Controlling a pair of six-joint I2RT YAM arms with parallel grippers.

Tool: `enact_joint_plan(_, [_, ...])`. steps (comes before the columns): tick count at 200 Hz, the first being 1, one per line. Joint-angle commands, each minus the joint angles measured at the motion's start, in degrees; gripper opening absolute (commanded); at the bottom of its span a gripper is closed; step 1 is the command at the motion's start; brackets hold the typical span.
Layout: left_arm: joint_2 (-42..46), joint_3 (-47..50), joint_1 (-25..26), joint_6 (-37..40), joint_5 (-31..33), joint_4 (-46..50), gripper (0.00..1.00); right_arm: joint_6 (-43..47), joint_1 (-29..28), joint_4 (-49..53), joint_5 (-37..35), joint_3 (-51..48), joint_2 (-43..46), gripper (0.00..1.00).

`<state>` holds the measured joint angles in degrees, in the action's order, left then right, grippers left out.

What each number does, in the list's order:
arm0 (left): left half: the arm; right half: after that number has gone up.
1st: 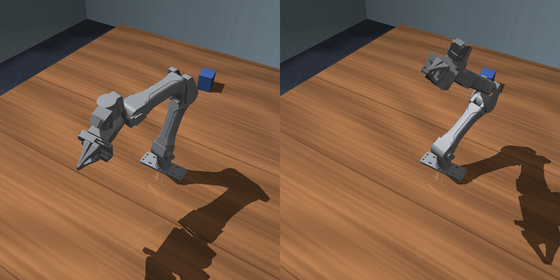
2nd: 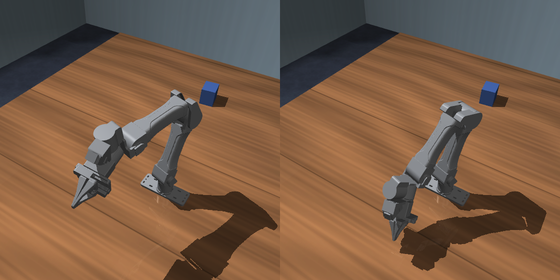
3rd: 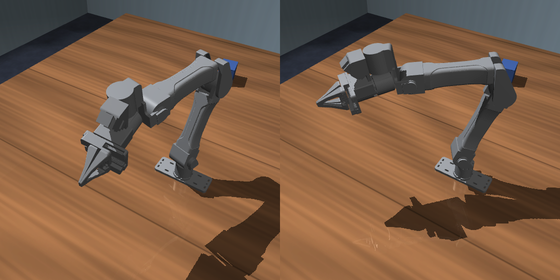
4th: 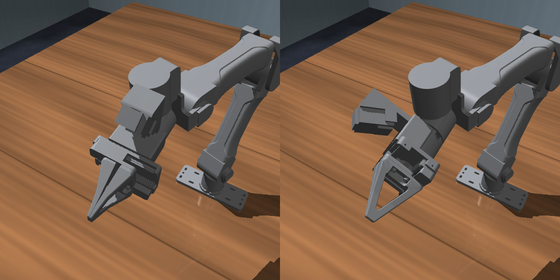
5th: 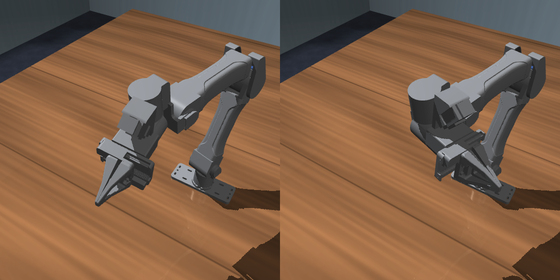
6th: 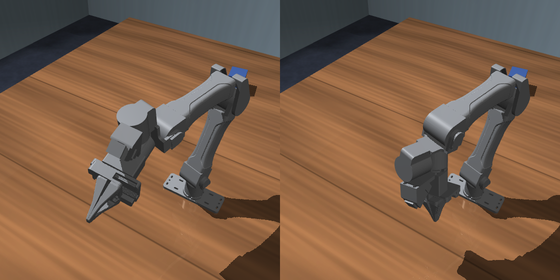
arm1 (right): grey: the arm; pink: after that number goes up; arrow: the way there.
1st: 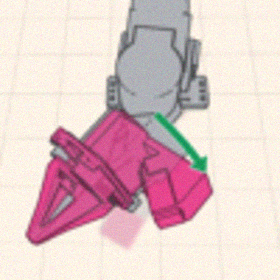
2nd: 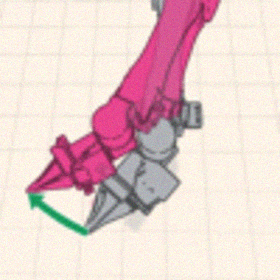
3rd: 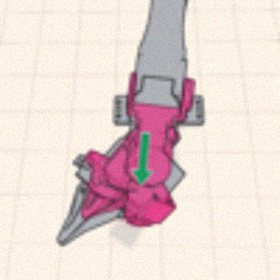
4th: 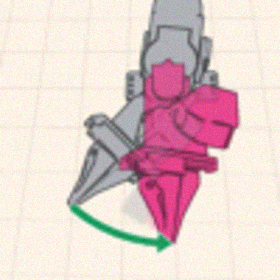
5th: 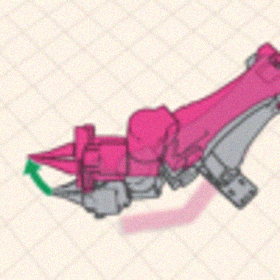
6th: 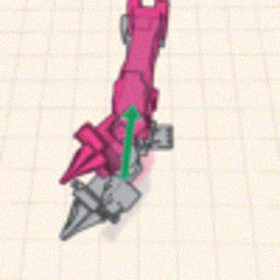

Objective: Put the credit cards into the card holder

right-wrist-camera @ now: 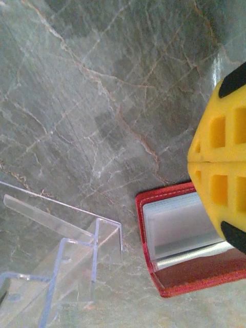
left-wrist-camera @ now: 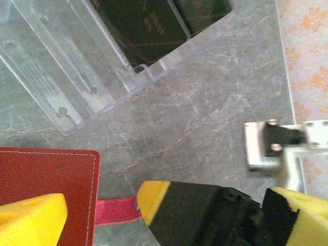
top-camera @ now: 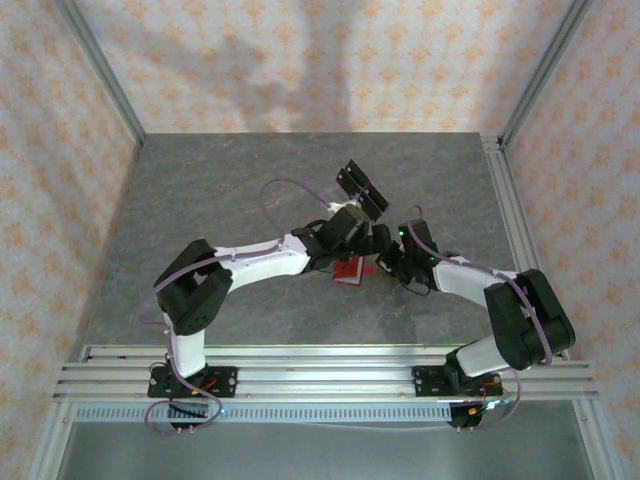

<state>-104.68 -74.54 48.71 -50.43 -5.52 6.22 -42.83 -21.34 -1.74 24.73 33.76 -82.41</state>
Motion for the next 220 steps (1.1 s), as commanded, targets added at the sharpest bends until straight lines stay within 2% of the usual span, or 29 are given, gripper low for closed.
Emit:
enact_joint_plan(1, [5.6,-0.8,-1.1,4.0,3.6,8.5,1.00,1.6,-0.3,-0.1,0.7,1.7,1.4,0.00])
enact_joint_plan(31, [10.5,1.0,-2.9,9.0,9.7,20.4,1.00,2.0,-0.3,0.6,1.6,2.4,1.5,0.00])
enact_joint_plan(69, [13.2,7.7,-4.8,15.1,11.7,25.7,1.00,3.0,-0.3,1.6,2.8,3.4,1.4,0.00])
enact_joint_plan(126, [12.7,13.3,-4.3,17.5,5.7,19.9,1.00,3.7,-0.3,2.1,3.7,4.0,0.2,0.00])
enact_joint_plan(220, [6.0,10.8,-3.2,18.2,4.3,16.3,1.00,3.7,-0.3,2.3,4.3,4.5,-0.4,0.00])
